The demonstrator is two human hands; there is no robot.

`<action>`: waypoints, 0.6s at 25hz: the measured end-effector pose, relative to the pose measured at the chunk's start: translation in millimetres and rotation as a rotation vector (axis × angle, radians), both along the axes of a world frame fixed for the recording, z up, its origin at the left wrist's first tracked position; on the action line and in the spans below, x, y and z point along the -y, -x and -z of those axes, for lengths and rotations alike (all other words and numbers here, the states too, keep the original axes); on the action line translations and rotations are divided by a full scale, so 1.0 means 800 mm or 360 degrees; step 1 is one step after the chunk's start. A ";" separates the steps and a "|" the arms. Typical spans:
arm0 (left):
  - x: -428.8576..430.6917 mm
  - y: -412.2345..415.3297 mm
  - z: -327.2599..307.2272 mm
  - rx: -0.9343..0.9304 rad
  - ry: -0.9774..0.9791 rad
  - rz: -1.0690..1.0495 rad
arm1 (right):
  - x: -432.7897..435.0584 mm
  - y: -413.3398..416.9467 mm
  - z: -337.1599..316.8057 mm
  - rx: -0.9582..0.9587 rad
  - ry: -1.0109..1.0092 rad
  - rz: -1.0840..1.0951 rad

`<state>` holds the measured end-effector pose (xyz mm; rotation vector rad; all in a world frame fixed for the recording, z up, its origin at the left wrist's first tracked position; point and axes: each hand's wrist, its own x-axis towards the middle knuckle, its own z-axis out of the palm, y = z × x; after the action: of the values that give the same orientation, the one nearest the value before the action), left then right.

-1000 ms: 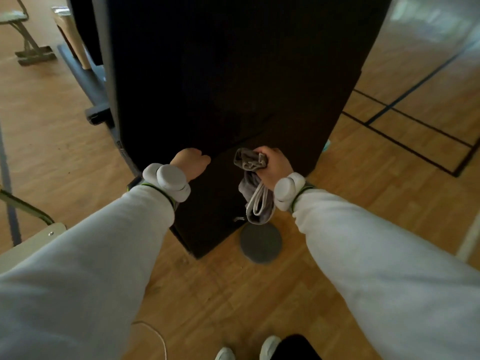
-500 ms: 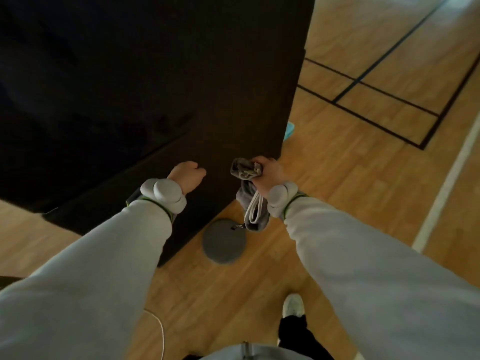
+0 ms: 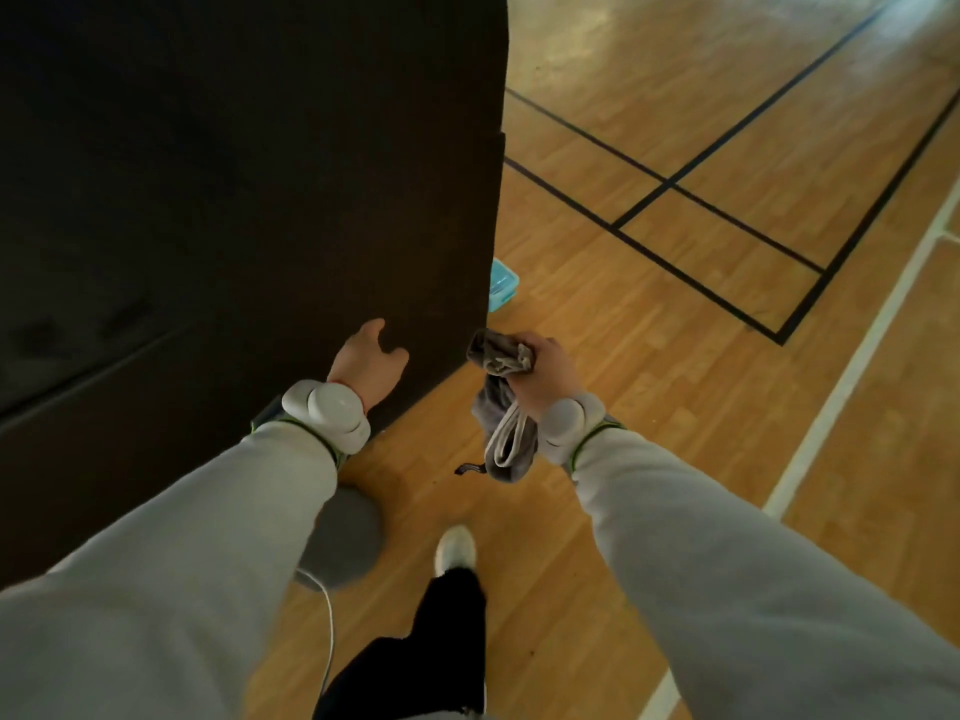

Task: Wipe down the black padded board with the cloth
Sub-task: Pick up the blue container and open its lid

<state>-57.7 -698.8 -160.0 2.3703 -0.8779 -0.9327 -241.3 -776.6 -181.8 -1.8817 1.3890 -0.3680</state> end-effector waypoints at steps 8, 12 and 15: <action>0.232 0.034 0.028 -0.0069 -0.0063 0.0067 | 0.235 0.022 0.017 0.0000 -0.0009 -0.0103; 0.366 0.048 0.014 -0.0107 -0.0074 0.0044 | 0.375 0.031 0.006 0.0039 -0.0001 -0.0069; 0.428 0.058 0.012 -0.0121 -0.0089 0.0016 | 0.445 0.036 0.002 0.0108 -0.0002 -0.0115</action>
<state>-103.9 -1041.4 -169.3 2.3624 -0.8454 -1.0568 -270.2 -1132.7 -183.2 -1.8955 1.2726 -0.3909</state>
